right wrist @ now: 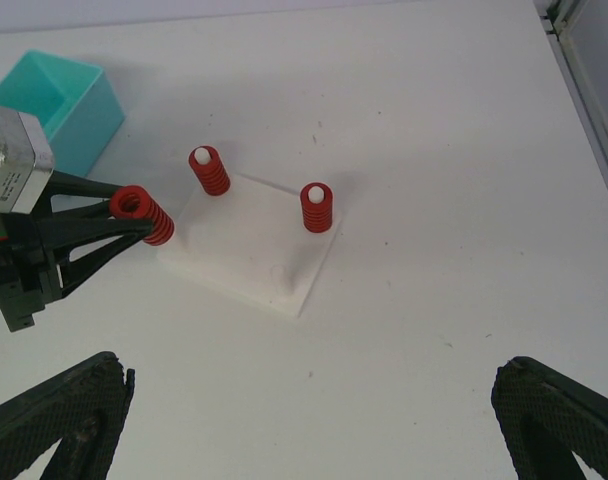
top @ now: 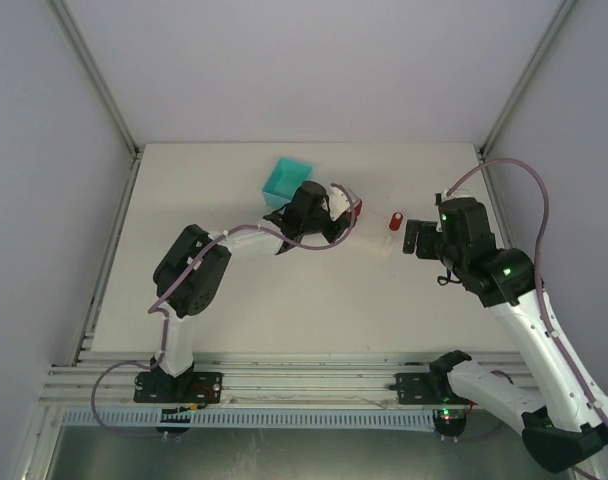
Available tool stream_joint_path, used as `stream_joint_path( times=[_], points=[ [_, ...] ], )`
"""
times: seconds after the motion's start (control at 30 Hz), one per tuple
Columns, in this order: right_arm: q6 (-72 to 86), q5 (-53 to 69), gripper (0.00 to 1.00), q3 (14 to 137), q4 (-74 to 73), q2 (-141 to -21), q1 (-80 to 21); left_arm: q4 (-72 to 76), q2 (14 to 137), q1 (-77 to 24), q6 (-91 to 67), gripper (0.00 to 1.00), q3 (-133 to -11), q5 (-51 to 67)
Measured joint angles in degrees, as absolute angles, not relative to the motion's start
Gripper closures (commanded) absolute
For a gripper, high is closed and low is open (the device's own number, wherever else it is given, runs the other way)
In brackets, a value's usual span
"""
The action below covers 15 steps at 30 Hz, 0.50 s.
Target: Install the large spring
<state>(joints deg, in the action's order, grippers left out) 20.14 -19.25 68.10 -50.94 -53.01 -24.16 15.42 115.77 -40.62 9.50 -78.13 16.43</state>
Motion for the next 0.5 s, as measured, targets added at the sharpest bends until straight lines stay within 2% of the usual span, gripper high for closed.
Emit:
stream_joint_path(
  times=[0.5],
  points=[
    [19.3,-19.3,0.01,69.4,-51.1,-53.0,-24.2,15.4,116.2,-40.6,10.7,1.0,-78.4,15.0]
  ],
)
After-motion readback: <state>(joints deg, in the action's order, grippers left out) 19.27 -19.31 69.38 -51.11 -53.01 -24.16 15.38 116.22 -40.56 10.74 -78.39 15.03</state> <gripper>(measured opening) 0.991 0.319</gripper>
